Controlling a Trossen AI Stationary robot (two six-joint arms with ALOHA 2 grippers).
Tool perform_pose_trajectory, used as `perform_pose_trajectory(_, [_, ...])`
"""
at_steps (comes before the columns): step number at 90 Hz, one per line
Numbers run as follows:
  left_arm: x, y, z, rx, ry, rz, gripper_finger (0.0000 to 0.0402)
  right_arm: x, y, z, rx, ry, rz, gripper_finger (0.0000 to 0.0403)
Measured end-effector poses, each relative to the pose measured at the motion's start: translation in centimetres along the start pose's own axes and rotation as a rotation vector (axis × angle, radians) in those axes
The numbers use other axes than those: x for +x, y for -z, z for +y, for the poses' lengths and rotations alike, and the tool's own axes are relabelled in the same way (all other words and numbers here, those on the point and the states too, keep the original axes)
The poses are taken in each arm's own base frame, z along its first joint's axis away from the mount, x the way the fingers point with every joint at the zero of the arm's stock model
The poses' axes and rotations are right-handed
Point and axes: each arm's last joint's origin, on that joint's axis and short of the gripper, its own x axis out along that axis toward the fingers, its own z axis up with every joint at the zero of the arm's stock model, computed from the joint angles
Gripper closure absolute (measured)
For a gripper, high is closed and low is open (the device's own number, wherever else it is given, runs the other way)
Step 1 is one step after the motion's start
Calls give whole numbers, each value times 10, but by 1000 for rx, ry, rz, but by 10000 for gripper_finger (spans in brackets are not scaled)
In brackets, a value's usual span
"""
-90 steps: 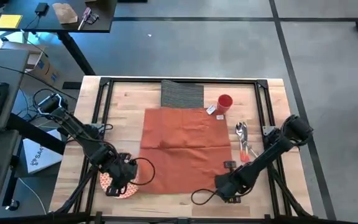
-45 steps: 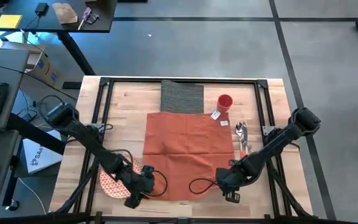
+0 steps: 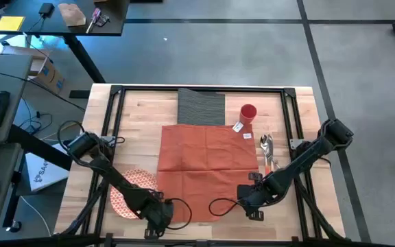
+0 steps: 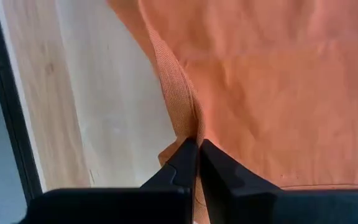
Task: Set table place
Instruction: Fold the orange table napkin
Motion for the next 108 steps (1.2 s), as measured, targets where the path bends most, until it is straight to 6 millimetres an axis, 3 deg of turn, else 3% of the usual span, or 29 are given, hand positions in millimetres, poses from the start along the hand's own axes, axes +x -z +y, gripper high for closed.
perform_pose_trajectory(11, [-8, -9, -6, -32, 45, 25, 388, 0, 7, 8, -14, -20, 6, 403])
perform_pose_trajectory(20, [-24, -15, -15, -39, 37, 25, 397, 0, 17, 21, -26, -94, 44, 403])
perform_pose_trajectory(34, [-75, -26, -41, -26, 119, -32, 401, -6, 32, 44, -37, -263, 107, 403])
perform_pose_trajectory(51, [-137, -26, -45, -158, 70, -129, 401, -31, 34, 36, 45, -267, 53, 403])
perform_pose_trajectory(60, [-154, -22, -25, -232, -80, -167, 401, -43, 25, 19, 100, -216, -2, 403])
perform_pose_trajectory(78, [-171, -32, 29, -254, -435, -161, 401, -50, 1, -43, 242, 59, 11, 403])
perform_pose_trajectory(91, [-163, -50, 72, -208, -600, -147, 401, -48, -21, -84, 277, 165, 26, 403])
perform_pose_trajectory(108, [-138, -62, 122, -156, -674, -70, 401, -50, -40, -127, 332, 249, 10, 403])
